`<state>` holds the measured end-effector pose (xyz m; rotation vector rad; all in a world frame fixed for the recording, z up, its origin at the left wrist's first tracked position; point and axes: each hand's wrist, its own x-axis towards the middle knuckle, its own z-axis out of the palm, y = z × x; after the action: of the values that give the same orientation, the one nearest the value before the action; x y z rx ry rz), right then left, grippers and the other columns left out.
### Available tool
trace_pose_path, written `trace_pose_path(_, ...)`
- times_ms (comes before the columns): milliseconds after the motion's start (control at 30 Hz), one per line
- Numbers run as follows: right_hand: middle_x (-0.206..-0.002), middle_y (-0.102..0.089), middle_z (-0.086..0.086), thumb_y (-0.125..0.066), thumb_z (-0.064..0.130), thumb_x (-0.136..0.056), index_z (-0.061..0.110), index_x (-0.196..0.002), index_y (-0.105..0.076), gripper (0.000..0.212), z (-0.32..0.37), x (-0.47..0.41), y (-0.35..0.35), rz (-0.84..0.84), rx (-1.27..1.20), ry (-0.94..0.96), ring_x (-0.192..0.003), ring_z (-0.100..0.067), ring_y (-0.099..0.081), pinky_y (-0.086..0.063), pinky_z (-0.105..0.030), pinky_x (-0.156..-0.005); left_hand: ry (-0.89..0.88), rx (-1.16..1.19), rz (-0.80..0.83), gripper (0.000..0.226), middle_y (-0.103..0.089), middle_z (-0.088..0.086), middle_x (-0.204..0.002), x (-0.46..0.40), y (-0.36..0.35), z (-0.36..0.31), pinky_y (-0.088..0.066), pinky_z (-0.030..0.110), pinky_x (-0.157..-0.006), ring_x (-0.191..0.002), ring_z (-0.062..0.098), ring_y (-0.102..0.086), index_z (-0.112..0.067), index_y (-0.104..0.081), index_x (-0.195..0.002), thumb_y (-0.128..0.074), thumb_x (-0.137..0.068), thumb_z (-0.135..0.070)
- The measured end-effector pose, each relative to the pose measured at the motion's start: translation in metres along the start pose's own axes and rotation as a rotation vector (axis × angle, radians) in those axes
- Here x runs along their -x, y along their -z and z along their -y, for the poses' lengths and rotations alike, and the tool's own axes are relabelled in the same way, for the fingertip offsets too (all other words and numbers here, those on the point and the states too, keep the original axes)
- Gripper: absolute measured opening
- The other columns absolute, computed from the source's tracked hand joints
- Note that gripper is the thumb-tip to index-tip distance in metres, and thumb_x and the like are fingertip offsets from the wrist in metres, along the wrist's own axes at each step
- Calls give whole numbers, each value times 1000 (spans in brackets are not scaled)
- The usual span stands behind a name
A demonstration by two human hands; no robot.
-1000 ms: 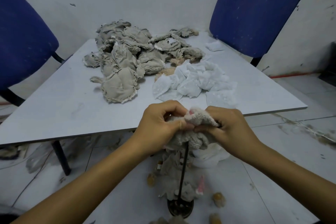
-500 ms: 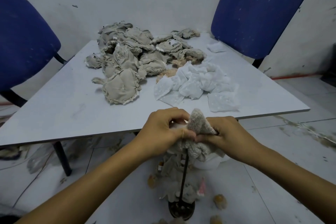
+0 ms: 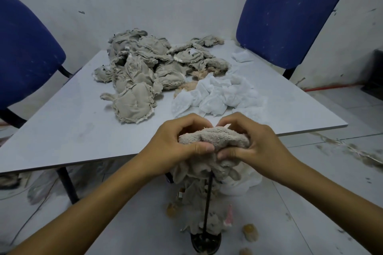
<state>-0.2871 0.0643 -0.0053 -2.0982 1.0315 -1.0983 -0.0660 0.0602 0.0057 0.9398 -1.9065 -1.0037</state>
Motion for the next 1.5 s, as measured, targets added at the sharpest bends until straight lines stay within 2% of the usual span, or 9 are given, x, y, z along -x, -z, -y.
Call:
trace_pose_path(133, -89, -64, 12, -84, 35, -68, 32, -92, -60, 34, 0, -2, 6, -269, -62, 110, -82, -1, -61, -45, -9, -70, -33, 10, -111, 17, -70, -2, -79, -3, -1, -2, -55, 33, -67, -78, 24, -66, -25, -72, -81, -83, -68, -21)
trace_pose_path(333, -59, -54, 12, -87, 23, -72, 33, -65, -54, 35, -12, -2, -5, 80, 166, -34, -61, -3, -49, -36, -23, -56, 108, -259, 73, 15, -69, 4, -78, -5, -10, 8, -52, 47, -74, -78, 20, -64, -14, -73, -83, -84, -72, -12)
trace_pose_path(533, -70, -57, 23, -77, 26, -73, 35, -73, -59, 20, -9, -7, 12, -137, 76, 188, -64, 3, -52, -36, -11, -58, -164, -110, -127, 11, -67, -4, -76, -6, 0, -8, -48, 19, -63, -71, 4, -60, -18, -70, -76, -80, -71, -15)
trace_pose_path(700, -80, -70, 21, -86, 25, -72, 26, -89, -75, 21, -15, -5, 4, 240, 168, -68, -78, 1, -64, -49, -22, -68, 49, -348, 51, 20, -64, 3, -70, -5, -8, -5, -49, 37, -66, -70, 14, -58, -14, -65, -71, -84, -73, -18)
trace_pose_path(867, -93, -70, 10, -86, 30, -68, 27, -94, -71, 30, 5, -10, 21, -200, -197, 16, -86, -4, -65, -53, -15, -70, 3, 98, -66, 20, -70, 5, -79, -6, 11, -4, -57, 37, -73, -79, 22, -68, -5, -68, -81, -83, -70, -12)
trace_pose_path(933, -93, -70, 10, -87, 31, -70, 29, -95, -70, 30, 13, -12, 20, -246, -129, 81, -85, -7, -65, -53, -15, -67, 26, -58, 32, 29, -73, 7, -92, -5, 16, -1, -58, 44, -81, -90, 28, -68, -6, -71, -95, -83, -71, -17)
trace_pose_path(1100, -83, -68, 20, -83, 40, -70, 38, -91, -66, 27, 7, -5, -7, 33, 65, 36, -79, -2, -65, -48, -17, -66, 108, -165, 214, 44, -67, -10, -105, -1, 9, 7, -52, 33, -87, -102, 9, -64, -35, -62, -110, -84, -73, -32)
trace_pose_path(1267, -96, -71, 17, -88, 29, -69, 32, -100, -67, 38, -9, -1, 3, 233, -43, -162, -90, -5, -68, -57, -29, -78, 117, -86, 162, 20, -68, -9, -87, -5, 18, 1, -50, 18, -62, -80, 8, -65, -21, -70, -93, -83, -78, -16)
trace_pose_path(1500, -93, -74, -2, -85, 17, -72, 19, -95, -74, 25, 5, -5, 7, -105, -356, 7, -86, -13, -72, -57, -21, -74, -21, 33, 57, 13, -64, -4, -76, -12, 17, -9, -48, 22, -67, -73, 9, -59, -13, -69, -82, -80, -75, -12)
